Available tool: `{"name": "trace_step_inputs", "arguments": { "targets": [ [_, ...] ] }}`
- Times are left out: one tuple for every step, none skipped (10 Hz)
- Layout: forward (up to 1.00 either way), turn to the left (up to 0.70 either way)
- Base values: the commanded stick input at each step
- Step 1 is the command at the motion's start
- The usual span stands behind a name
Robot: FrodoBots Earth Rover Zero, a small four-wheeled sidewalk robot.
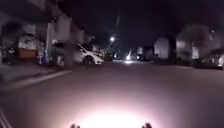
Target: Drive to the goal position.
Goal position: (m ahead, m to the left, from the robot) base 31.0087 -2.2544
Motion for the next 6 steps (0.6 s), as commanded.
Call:
{"name": "trace_step_inputs", "arguments": {
  "targets": [
    [1.00,0.00],
    [1.00,0.00],
    [1.00,0.00],
    [1.00,0.00],
    [1.00,0.00],
    [1.00,0.00]
  ]
}}
